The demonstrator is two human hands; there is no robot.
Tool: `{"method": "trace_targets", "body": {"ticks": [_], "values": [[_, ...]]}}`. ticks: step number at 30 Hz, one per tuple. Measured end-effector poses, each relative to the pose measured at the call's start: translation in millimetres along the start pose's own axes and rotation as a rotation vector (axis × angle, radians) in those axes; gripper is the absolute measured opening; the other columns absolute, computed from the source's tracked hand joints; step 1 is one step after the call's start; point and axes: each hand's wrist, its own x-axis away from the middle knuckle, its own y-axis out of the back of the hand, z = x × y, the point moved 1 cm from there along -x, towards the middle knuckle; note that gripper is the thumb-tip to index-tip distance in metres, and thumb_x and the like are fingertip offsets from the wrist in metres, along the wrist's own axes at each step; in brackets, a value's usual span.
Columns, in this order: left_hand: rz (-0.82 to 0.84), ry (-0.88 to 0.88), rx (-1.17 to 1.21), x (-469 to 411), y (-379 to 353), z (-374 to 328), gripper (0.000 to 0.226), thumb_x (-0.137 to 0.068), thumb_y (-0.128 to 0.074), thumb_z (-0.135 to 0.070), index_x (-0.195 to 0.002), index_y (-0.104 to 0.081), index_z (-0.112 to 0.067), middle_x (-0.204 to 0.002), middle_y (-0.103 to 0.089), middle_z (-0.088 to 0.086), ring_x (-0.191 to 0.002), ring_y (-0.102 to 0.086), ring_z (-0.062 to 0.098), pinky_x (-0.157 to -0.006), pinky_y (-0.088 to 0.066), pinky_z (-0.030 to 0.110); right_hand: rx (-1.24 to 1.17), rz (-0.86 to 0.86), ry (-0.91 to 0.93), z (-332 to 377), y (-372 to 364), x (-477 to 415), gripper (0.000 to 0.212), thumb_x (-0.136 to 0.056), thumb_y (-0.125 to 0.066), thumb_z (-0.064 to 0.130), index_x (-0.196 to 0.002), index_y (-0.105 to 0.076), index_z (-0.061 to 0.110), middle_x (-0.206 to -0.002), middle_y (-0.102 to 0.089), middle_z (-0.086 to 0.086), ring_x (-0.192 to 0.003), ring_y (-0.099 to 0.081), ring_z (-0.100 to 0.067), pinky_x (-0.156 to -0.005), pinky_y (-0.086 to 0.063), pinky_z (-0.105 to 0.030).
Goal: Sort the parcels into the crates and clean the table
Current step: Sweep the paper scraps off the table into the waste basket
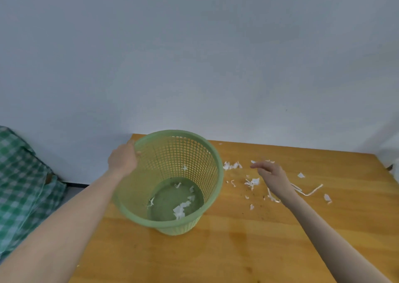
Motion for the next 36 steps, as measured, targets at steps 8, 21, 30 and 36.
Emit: {"method": "trace_targets", "body": {"ticks": [8, 21, 30, 36], "values": [[0.132, 0.178, 0.128, 18.1, 6.7, -5.1, 0.012, -0.092, -0.046, -0.015, -0.094, -0.050, -0.004, -0.080, -0.057, 0.013, -0.072, -0.055, 0.030, -0.060, -0.042, 0.030, 0.352, 0.169, -0.330, -136.2, 6.6, -2.7, 0.042, -0.095, -0.040, 0.008, -0.136, -0.047, 0.010, -0.139, -0.047, -0.013, -0.092, -0.058, -0.021, -0.063, -0.047, -0.027], [0.137, 0.102, 0.031, 50.3, -1.9, -25.1, 0.073, -0.079, -0.060, -0.022, -0.138, -0.019, -0.018, -0.125, -0.039, 0.013, -0.091, -0.056, 0.034, -0.076, -0.049, 0.041, 0.728, 0.536, -0.228, -189.4, 3.6, -30.2, 0.060, -0.095, -0.036, 0.007, -0.152, -0.018, 0.016, -0.160, 0.000, -0.006, -0.146, -0.012, -0.025, -0.114, -0.024, -0.034], [-0.007, 0.065, 0.010, 57.5, -22.1, -25.9, 0.082, -0.080, -0.048, 0.002, -0.149, -0.006, -0.015, -0.134, -0.034, 0.015, -0.090, -0.057, 0.041, -0.069, -0.044, 0.039, 0.772, 0.670, -0.047, -173.3, -19.2, -35.9, 0.070, -0.088, -0.039, 0.001, -0.148, -0.025, 0.033, -0.160, -0.004, 0.002, -0.147, -0.004, -0.026, -0.116, -0.019, -0.046], [-0.012, 0.085, -0.014, 54.2, -25.6, -23.3, 0.084, -0.080, -0.048, 0.004, -0.149, -0.006, -0.015, -0.135, -0.033, 0.014, -0.089, -0.056, 0.043, -0.069, -0.044, 0.040, 0.902, 0.681, 0.155, -158.4, -58.1, -22.8, 0.065, -0.086, -0.035, -0.006, -0.143, -0.042, 0.026, -0.155, -0.022, 0.001, -0.143, -0.016, -0.024, -0.115, -0.020, -0.042]]}}
